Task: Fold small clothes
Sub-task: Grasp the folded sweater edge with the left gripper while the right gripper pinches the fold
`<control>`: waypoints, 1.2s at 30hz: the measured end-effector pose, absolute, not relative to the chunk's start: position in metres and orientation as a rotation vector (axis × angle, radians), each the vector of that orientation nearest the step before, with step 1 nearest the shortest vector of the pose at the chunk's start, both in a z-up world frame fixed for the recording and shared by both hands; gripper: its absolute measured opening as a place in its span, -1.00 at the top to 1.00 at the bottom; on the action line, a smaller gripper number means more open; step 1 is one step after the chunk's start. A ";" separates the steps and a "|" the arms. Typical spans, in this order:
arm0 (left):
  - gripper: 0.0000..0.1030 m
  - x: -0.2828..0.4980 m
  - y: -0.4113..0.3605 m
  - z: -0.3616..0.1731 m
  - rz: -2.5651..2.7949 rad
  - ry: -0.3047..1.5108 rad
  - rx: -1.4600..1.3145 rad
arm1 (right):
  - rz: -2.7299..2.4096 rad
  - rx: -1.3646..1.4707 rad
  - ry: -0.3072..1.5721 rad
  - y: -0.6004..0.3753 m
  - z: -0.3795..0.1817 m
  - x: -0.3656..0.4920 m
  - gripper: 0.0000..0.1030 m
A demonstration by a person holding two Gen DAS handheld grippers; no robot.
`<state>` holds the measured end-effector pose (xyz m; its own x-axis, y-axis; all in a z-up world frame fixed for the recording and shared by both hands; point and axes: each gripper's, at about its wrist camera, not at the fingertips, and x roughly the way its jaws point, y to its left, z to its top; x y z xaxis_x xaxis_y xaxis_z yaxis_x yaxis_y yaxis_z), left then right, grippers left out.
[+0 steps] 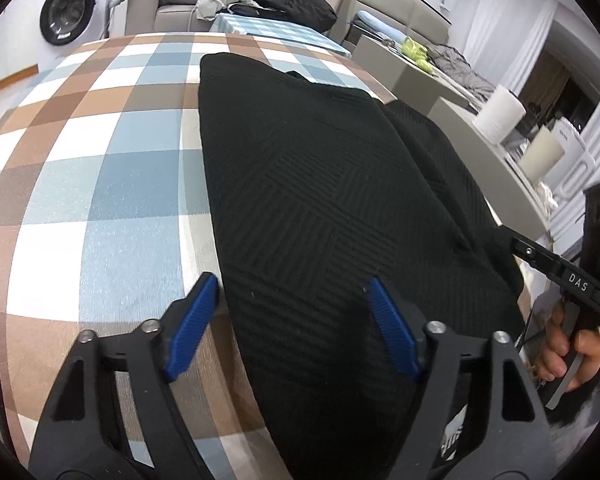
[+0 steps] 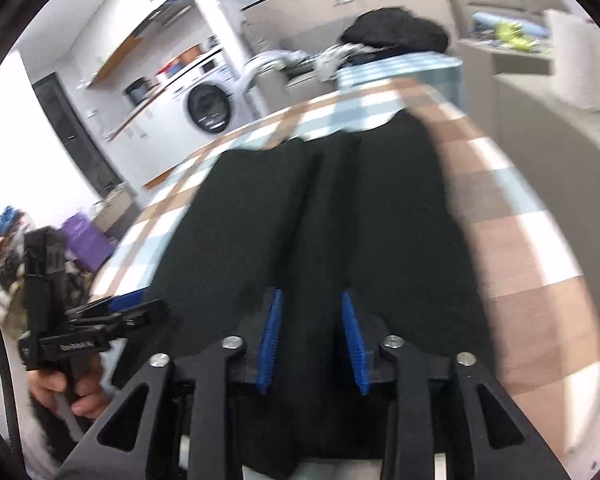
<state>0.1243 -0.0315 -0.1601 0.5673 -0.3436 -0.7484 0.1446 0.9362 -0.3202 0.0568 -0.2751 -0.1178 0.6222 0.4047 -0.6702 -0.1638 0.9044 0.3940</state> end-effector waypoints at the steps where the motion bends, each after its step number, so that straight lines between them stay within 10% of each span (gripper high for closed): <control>1: -0.22 0.127 -0.030 -0.160 -0.283 0.922 -0.246 | 0.306 0.310 0.831 -0.281 -0.117 0.056 0.27; 5: 0.40 0.132 -0.025 -0.162 -0.256 0.904 -0.255 | 0.195 0.281 0.826 -0.302 -0.117 0.056 0.19; 11: 0.72 0.129 -0.028 -0.157 -0.226 0.877 -0.206 | 0.168 0.242 0.881 -0.304 -0.134 0.065 0.37; 36: 0.80 0.099 0.073 -0.147 -0.039 0.829 -0.200 | 0.368 0.112 0.904 -0.205 -0.136 0.086 0.53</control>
<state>0.0990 0.0726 -0.1472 0.6757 -0.1124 -0.7286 -0.0440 0.9804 -0.1920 0.0861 -0.2049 -0.1360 0.5605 0.3586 -0.7465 -0.2653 0.9316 0.2484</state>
